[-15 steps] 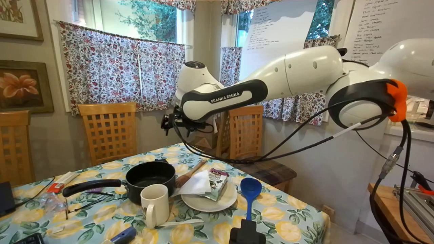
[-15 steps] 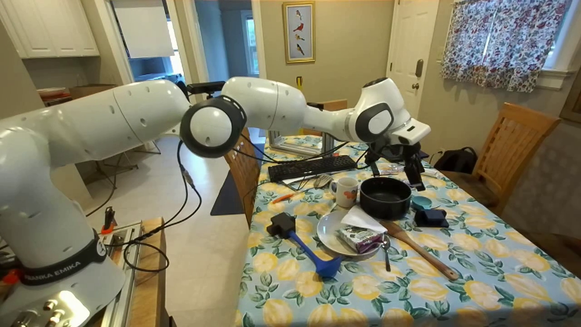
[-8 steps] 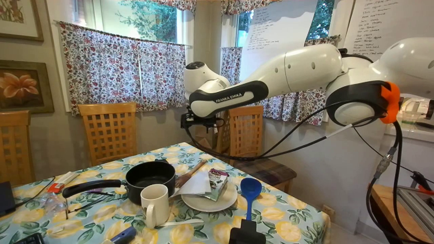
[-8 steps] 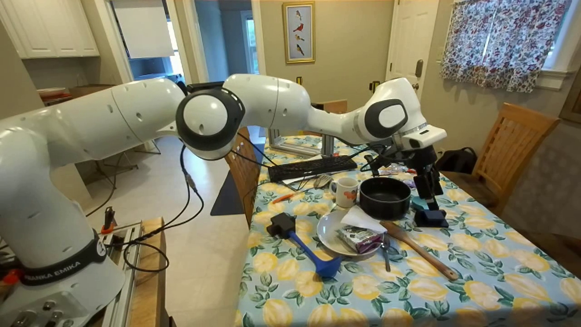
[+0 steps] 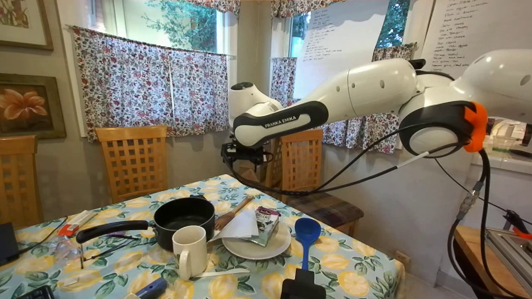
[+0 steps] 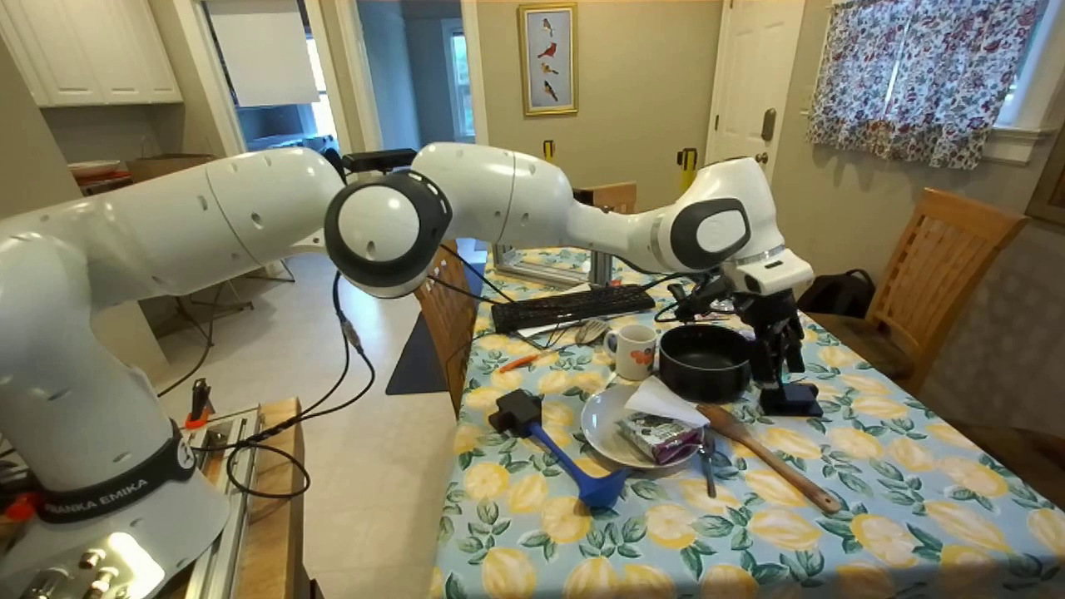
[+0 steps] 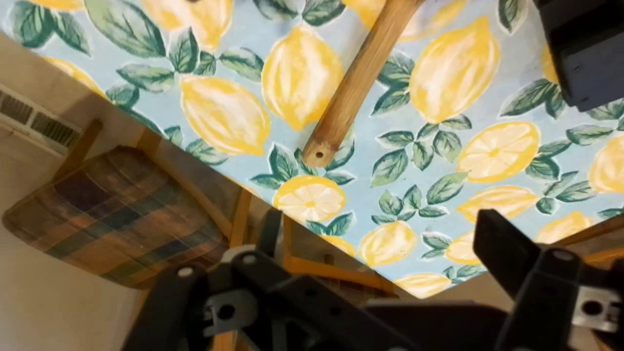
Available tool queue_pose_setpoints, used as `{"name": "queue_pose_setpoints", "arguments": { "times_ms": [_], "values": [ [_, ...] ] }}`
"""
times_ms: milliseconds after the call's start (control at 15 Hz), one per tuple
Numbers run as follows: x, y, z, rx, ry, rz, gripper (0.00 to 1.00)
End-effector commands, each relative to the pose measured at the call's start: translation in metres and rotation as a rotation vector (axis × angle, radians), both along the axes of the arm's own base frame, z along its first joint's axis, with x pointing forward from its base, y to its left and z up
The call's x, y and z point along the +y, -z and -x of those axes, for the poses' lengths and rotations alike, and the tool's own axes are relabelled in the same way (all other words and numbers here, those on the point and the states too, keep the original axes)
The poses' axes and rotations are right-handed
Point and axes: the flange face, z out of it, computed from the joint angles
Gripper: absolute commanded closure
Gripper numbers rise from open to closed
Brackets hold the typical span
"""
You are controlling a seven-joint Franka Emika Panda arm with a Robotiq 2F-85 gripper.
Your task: Put the black pot on the table.
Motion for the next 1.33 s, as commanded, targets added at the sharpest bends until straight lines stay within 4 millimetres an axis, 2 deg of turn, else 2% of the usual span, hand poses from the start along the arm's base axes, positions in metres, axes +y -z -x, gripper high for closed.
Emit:
{"name": "queue_pose_setpoints", "arguments": {
  "times_ms": [0,200,333,600,1000,1133,1267],
  "values": [
    [-0.016,0.031,0.006,-0.022,0.074,-0.181,0.0],
    [-0.026,0.048,0.014,0.01,0.124,-0.308,0.0],
    [-0.029,0.058,0.018,0.041,0.121,-0.3,0.0],
    [-0.031,0.058,0.018,0.038,0.122,-0.274,0.0],
    [0.018,0.081,0.006,-0.104,0.239,-0.478,0.0],
    [0.023,0.088,0.005,-0.127,0.267,-0.504,0.0],
    [0.015,0.089,0.005,-0.158,0.317,-0.518,0.0]
  ]
}}
